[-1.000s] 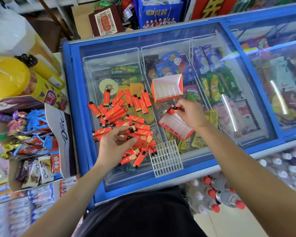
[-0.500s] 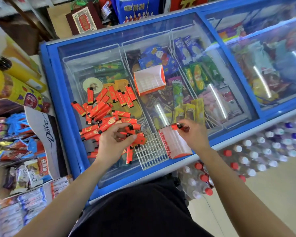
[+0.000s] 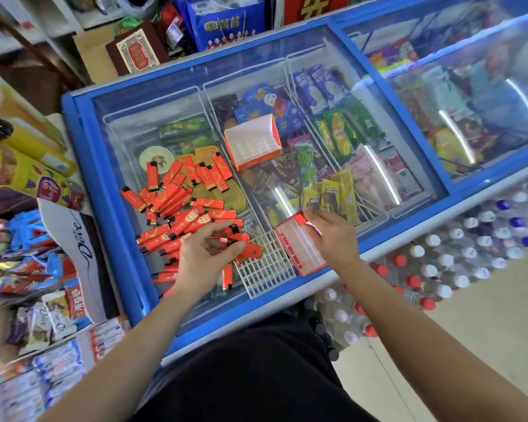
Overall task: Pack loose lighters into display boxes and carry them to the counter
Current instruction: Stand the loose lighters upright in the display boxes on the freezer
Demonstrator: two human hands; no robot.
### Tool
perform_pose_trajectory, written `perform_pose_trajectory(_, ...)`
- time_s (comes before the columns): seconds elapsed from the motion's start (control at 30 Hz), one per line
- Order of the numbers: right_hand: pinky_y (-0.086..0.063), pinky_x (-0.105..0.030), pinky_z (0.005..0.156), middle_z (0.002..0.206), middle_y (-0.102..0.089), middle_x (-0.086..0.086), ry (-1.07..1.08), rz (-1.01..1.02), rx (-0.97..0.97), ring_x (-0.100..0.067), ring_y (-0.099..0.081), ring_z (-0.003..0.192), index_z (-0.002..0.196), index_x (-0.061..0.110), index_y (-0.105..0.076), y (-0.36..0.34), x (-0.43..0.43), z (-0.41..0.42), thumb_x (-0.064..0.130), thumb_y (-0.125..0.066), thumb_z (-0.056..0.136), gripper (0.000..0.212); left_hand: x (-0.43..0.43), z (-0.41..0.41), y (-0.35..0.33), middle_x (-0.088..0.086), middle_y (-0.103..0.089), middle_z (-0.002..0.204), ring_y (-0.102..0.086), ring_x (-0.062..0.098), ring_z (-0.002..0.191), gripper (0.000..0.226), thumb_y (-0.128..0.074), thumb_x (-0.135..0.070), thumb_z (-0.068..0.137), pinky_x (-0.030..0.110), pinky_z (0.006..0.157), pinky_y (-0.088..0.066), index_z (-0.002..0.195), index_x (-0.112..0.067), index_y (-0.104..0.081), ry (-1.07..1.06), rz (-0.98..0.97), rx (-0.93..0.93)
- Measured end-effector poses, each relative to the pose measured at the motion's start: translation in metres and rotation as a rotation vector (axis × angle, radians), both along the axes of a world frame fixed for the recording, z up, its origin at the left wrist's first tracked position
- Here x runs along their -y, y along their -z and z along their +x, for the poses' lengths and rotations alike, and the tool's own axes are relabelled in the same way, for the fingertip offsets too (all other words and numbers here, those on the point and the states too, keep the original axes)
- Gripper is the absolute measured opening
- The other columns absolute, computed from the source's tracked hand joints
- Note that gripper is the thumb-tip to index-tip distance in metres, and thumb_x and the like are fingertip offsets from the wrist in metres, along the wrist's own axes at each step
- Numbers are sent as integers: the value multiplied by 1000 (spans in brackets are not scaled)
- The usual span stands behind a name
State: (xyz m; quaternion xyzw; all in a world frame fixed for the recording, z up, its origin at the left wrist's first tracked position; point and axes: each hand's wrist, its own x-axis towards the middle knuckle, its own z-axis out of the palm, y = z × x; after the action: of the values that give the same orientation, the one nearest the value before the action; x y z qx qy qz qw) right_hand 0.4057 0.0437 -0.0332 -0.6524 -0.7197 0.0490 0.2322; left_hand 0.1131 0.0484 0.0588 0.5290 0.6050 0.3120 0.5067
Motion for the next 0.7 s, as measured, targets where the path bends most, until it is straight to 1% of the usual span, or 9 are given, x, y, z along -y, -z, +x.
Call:
perform_pose_trajectory(0.1,-56,-35,61,92,-73,-8,102,-24,-47,-27,-67,74,109,8,-76,3,6,8,13,-70,89,22,3,1,-1,-13,-71,91,-63,-2,73,40,-85,-17,80,15,69,-54,111,-37,-69,22,26,-6)
perform_pose_trajectory(0.17,-55,-38,61,87,-70,-9,139,-30,-40,-28,-63,71,105,5,-76,5,10,8,7,-74,86,19,4,0,0,-14,-72,91,-64,1,73,41,-85,-20,79,19,71,-56,113,-36,-69,21,19,-14)
perform_pose_trajectory(0.23,-53,-39,66,86,-66,-10,132,-49,-39,-30,-60,74,104,4,-75,4,10,5,4,-76,83,21,6,0,1,-12,-73,93,-65,2,74,42,-86,-21,79,22,72,-57,116,-31,-70,24,12,-23)
perform_pose_trajectory(0.33,-51,-38,69,89,-61,-8,74,-84,31,-29,-56,81,111,6,-74,0,1,-1,10,-80,80,32,6,2,0,-11,-72,93,-65,2,74,42,-86,-22,79,22,70,-57,117,-29,-70,41,11,-40)
perform_pose_trajectory(0.4,-53,-41,69,91,-58,-8,47,-113,74,-29,-54,83,117,8,-72,-6,-3,-6,14,-81,80,39,8,3,-2,-12,-71,90,-65,2,73,42,-86,-22,79,20,68,-55,117,-29,-69,55,12,-37)
perform_pose_trajectory(0.5,-54,-45,77,99,-57,-7,118,-144,60,-28,-53,89,123,10,-69,-25,-1,-18,17,-79,79,45,10,2,-5,-12,-70,89,-64,4,75,45,-86,-23,78,18,69,-54,120,-26,-69,93,48,-59)
perform_pose_trajectory(0.57,-49,-37,86,106,-59,-5,124,-162,-142,-24,-53,98,127,12,-66,-44,8,-34,18,-76,81,48,10,3,-8,-13,-69,89,-64,4,78,46,-87,-23,78,16,70,-54,120,-25,-69,122,87,-72)
perform_pose_trajectory(0.63,-47,-29,92,114,-61,3,21,-317,-493,-12,-56,106,129,17,-65,-67,22,-57,18,-77,82,48,9,4,-9,-13,-70,94,-66,6,82,47,-87,-24,77,17,72,-55,121,-21,-69,154,139,-81)
perform_pose_trajectory(0.7,-47,-22,97,120,-60,13,-97,-483,-685,-5,-56,114,133,25,-61,-83,34,-83,21,-80,82,55,10,6,-7,-11,-71,96,-67,9,82,49,-88,-26,76,20,72,-56,120,-19,-69,152,153,-71)
